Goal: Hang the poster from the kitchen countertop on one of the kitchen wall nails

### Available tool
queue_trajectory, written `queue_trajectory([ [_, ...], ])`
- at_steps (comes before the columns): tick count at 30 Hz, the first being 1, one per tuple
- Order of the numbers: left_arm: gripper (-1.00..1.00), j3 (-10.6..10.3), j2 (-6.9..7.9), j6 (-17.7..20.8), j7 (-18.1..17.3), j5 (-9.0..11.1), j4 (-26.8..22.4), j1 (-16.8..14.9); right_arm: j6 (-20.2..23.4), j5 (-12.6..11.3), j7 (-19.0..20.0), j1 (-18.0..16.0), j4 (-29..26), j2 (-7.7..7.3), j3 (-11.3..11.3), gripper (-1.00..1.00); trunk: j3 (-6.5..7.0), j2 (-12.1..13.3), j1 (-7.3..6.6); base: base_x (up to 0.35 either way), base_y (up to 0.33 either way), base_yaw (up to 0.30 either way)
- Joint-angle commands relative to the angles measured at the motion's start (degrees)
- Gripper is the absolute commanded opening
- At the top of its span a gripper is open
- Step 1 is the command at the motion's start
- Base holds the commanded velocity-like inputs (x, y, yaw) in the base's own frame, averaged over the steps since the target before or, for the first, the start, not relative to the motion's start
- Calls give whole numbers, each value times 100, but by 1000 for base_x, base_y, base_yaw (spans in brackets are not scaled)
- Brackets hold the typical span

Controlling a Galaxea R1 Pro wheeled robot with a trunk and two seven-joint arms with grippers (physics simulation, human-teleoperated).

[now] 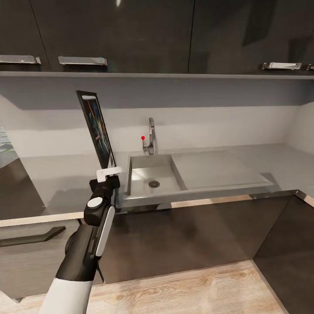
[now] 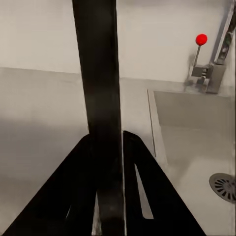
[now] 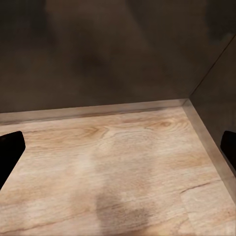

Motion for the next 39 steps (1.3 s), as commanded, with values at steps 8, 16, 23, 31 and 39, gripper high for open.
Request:
queue_trajectory([
  [8,-100,-53,0,64,26,7,-97,-3,2,53,-49,2,-21,-4,-1,100,-5,-2,1,0,0,0],
  [16,-100,-204,0,67,26,7,-152,-3,2,52,-49,2,-33,-3,-1,100,-5,-2,1,0,0,0],
  [23,-100,-271,0,71,26,7,-165,-3,-2,52,-54,2,-54,-5,-1,100,-5,-2,1,-99,0,0],
  [31,-100,-275,0,71,26,7,-167,-3,-1,53,-55,2,-56,-7,-2,100,-5,-2,1,-301,0,0],
  [39,-100,-281,0,69,26,12,-168,-3,2,55,-55,2,-52,-7,-1,100,-5,-2,1,-332,0,0],
])
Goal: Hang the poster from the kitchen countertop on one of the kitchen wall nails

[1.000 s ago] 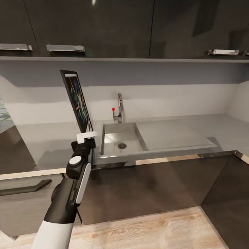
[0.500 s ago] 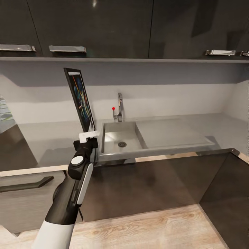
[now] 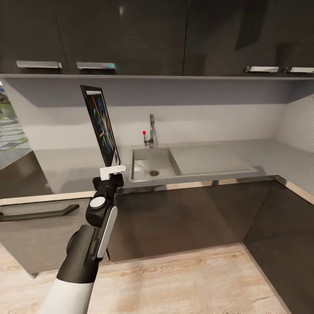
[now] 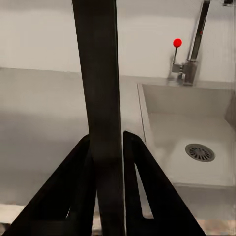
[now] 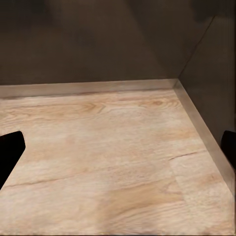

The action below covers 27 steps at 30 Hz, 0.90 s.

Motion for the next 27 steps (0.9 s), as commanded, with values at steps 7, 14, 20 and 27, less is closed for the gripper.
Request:
queue_trajectory([
  [7,-100,-119,0,39,30,-23,-5,-5,2,61,-48,2,-6,1,-2,100,-5,-4,-3,-335,0,0],
  [14,-100,-130,0,39,30,-22,-5,-5,2,62,-48,2,-6,1,-2,100,-5,-4,-3,-335,0,0],
  [20,-100,-136,0,38,23,-22,-5,-5,2,66,-48,2,-6,1,-2,100,-5,-4,-3,-335,0,0],
  [27,-100,-490,0,38,14,-19,-7,-5,2,66,-48,2,1,-3,-2,100,-5,-4,-3,-336,0,0],
])
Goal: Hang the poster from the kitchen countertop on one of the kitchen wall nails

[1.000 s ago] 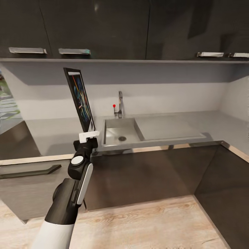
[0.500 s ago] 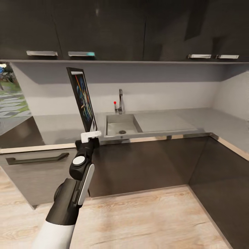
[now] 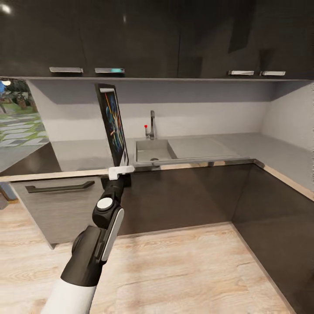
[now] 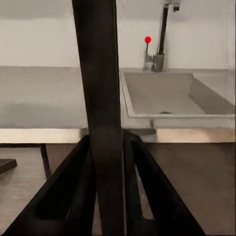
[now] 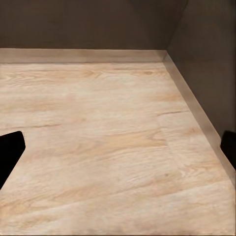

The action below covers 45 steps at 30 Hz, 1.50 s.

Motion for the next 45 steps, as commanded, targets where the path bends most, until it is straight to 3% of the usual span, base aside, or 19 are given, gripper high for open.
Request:
queue_trajectory([
  [1,-100,-186,0,44,28,25,-5,-5,2,62,-49,2,-6,-2,-1,100,-5,-3,-3,-331,0,0],
  [2,-100,-272,0,44,26,91,-4,-5,2,62,-49,2,-5,-2,-1,100,-5,-3,-3,-305,0,0],
  [3,-100,-421,0,44,22,287,-6,-5,2,60,-49,2,-5,-3,-1,100,-5,-3,-3,-210,0,0],
  [7,-100,-673,0,39,-56,898,-6,-5,2,62,-49,2,-1,-5,-1,100,-5,-3,-3,-111,0,0],
  [8,-100,-802,0,38,-267,1129,-7,-5,2,60,-49,2,5,-5,-1,100,-5,-3,-3,-35,0,0],
  [9,-100,-877,0,37,-524,1218,-9,-5,2,61,-49,2,8,-5,-1,100,-5,-3,-3,-23,0,0],
  [13,-100,-978,0,41,-1592,1333,-7,-5,2,58,-49,2,11,-5,-1,100,-5,-3,-3,-11,0,0],
  [16,-100,-975,0,43,-2209,1358,-5,-5,2,61,-49,2,12,-5,-1,100,-5,-3,-3,-3,0,0],
  [18,-100,-946,0,44,-2804,1369,-4,-5,5,59,-49,2,13,-7,-1,100,-5,-3,-3,-1,0,0],
  [21,-100,-923,0,44,-3319,1371,-4,-5,6,56,-47,2,13,-13,-1,100,-5,-3,-3,0,0,0],
  [22,-100,-912,42,40,-3880,1373,-4,-5,8,55,-44,2,13,-21,-1,100,-5,-3,-3,0,0,0],
  [25,-100,-902,288,37,-4652,1374,-4,-5,13,59,-40,2,13,-27,6,100,-5,-3,-3,0,0,0],
  [26,-100,-895,448,32,-5026,1374,-4,-5,15,60,-35,2,13,-29,10,100,-5,-3,-3,0,0,0],
  [28,-100,-893,641,23,-5407,1374,-4,-5,17,64,-31,2,13,-30,13,100,-5,-3,-3,0,0,0],
  [29,-100,-894,939,3,-5904,1374,-4,-5,22,106,-24,2,11,-31,18,100,-5,-3,-3,0,0,0],
  [33,-100,-899,1375,-131,-6445,1374,1,21,27,343,-16,2,20,-33,17,100,-5,-3,-3,0,0,0],
  [38,-100,-899,1557,-190,-6585,1376,4,31,28,415,-14,2,27,-38,17,100,-5,-3,-3,-94,0,0],
  [45,-100,-895,1926,-221,-7410,1375,13,142,35,438,-4,2,32,-45,10,100,-5,-3,-3,-300,0,0],
])
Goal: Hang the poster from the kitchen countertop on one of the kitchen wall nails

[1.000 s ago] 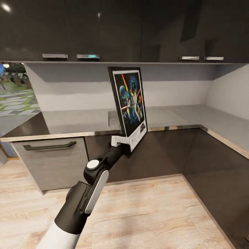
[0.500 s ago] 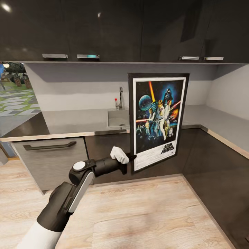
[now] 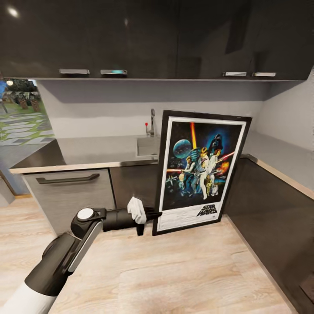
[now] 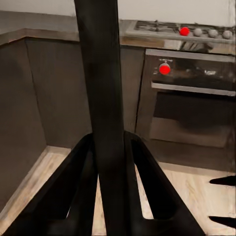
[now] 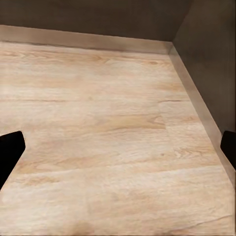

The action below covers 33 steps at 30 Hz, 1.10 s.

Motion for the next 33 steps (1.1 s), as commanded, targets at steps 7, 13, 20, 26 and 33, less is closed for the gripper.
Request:
queue_trajectory([
  [7,-100,3,177,-178,-170,52,9,125,7,63,-39,1,-10,-13,-9,100,-4,-3,-3,-333,0,0],
  [13,-100,6,369,-360,-196,292,31,366,80,40,561,1,-284,-178,-36,100,-4,-3,-3,-87,0,0],
  [20,-100,5,834,-598,-199,821,40,491,1276,9,1893,1,-1404,-254,-127,100,-4,-3,-3,-15,0,0],
  [26,-100,5,1024,-630,-202,972,48,553,2595,3,3750,1,-2803,-279,-1004,100,-4,-3,-3,-1,0,0],
  [33,-100,-7,1047,-626,-206,1001,50,576,4029,4,6144,-73,-4132,-372,-1865,100,-4,-3,-3,0,0,0],
])
